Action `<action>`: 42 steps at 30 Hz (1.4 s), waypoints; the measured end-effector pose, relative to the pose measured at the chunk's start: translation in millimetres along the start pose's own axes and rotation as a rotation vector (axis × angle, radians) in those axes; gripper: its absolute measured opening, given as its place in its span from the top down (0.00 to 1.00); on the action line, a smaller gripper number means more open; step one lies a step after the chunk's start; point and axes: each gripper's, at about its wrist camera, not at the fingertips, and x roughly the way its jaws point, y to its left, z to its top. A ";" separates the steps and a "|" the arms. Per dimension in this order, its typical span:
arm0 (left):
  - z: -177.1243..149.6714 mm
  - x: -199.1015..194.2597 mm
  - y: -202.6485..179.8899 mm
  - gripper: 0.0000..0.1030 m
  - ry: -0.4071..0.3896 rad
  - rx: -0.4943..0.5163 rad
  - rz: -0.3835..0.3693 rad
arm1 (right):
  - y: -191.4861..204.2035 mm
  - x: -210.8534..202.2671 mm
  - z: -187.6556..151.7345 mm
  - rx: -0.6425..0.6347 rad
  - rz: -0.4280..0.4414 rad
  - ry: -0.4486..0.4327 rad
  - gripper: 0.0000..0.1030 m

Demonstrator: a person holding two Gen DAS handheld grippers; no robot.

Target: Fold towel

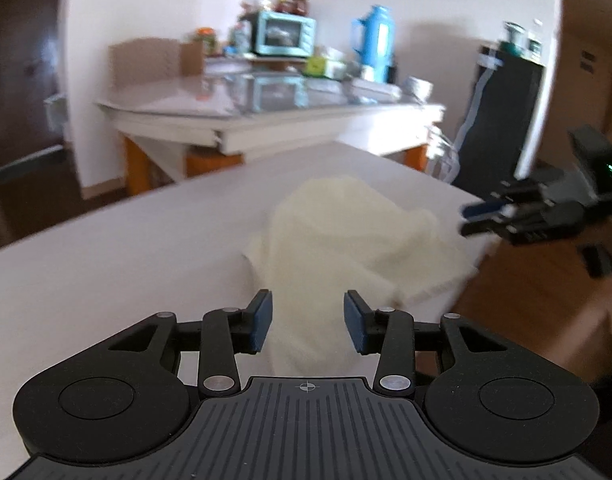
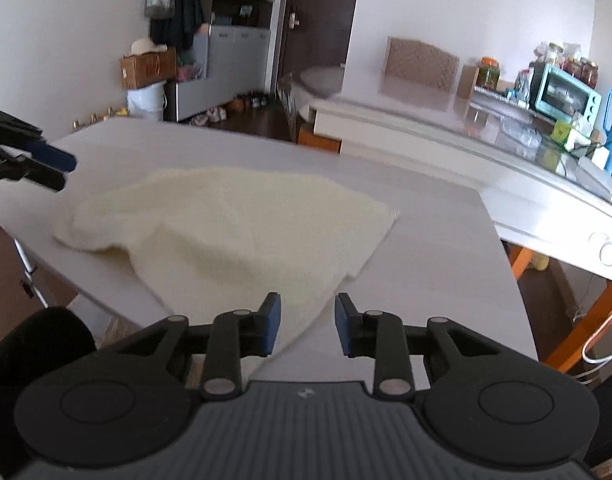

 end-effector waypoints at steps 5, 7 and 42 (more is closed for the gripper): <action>23.6 34.7 11.0 0.58 -0.016 -0.014 0.093 | -2.5 17.1 14.4 0.001 0.007 -0.030 0.60; 33.8 57.3 16.5 0.58 -0.003 -0.015 0.118 | -2.6 24.9 20.8 -0.003 0.009 -0.039 0.60; 25.7 99.1 22.3 0.86 0.132 0.140 0.152 | -8.3 95.4 31.3 -0.056 0.046 0.036 0.50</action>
